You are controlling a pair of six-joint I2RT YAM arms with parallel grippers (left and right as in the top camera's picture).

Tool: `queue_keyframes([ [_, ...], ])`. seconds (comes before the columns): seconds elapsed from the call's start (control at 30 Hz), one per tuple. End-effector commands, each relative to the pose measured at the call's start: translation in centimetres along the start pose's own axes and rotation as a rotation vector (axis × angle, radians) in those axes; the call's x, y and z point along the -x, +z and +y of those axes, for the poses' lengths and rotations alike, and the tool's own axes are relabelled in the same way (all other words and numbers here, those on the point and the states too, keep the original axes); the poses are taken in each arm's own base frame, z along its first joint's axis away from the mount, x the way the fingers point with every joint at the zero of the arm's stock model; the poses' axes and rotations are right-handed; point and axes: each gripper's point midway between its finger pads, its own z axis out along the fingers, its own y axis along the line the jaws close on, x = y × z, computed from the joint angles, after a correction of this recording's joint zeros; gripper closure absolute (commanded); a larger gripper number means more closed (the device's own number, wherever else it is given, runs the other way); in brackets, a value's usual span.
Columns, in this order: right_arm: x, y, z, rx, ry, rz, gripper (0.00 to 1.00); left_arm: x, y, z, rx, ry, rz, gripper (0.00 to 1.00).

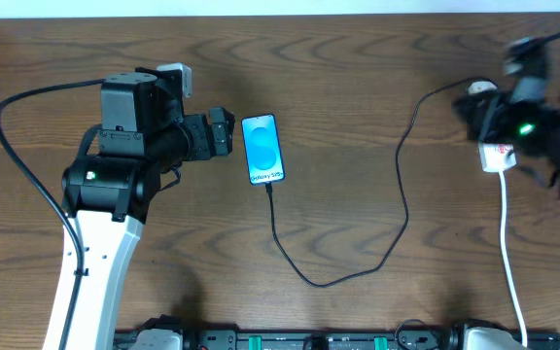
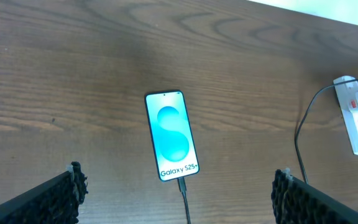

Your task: Plug charger to phone and switch on socket

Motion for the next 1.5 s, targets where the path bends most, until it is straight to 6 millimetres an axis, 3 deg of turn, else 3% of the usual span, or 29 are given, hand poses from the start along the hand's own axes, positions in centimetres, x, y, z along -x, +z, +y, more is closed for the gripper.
queue_keyframes([
  [0.0,-2.0,0.4,1.1,-0.119,-0.154,0.062,0.94,0.2,-0.1,0.2,0.009,-0.005,-0.005,0.04],
  [0.03,-2.5,0.5,1.6,-0.127,-0.174,0.081,0.9,0.2,-0.1,0.2,0.009,-0.004,-0.005,0.04],
  [0.1,-3.6,0.9,2.6,-0.131,-0.21,0.116,0.63,0.2,-0.1,0.2,0.009,-0.004,-0.005,0.04],
  [0.13,-3.9,1.0,2.9,-0.13,-0.221,0.129,0.44,0.2,-0.1,0.2,0.009,-0.004,-0.005,0.04],
  [0.17,-4.5,1.1,3.3,-0.123,-0.229,0.149,0.15,0.2,-0.1,0.2,0.009,-0.004,-0.005,0.04],
  [0.2,-4.9,1.1,3.6,-0.118,-0.235,0.162,0.01,0.2,-0.1,0.2,0.009,-0.004,-0.005,0.04],
  [0.4,-6.8,0.8,3.4,-0.129,-0.229,0.24,0.01,0.2,-0.1,0.2,0.009,-0.004,-0.005,0.04],
  [0.77,-5.2,0.6,1.1,-0.275,-0.256,0.183,0.01,0.2,-0.1,0.2,0.009,-0.004,-0.005,0.04],
  [1.13,-0.5,1.3,-0.2,-0.379,-0.298,-0.047,0.01,0.2,-0.1,0.2,0.009,-0.004,-0.005,0.04],
  [1.27,-0.4,1.4,-1.0,-0.386,-0.311,-0.127,0.01,0.2,-0.1,0.2,0.009,-0.004,-0.005,0.04],
  [1.47,-1.7,1.5,-2.8,-0.38,-0.305,-0.288,0.01,0.2,-0.1,0.2,0.009,-0.004,-0.005,0.04],
])
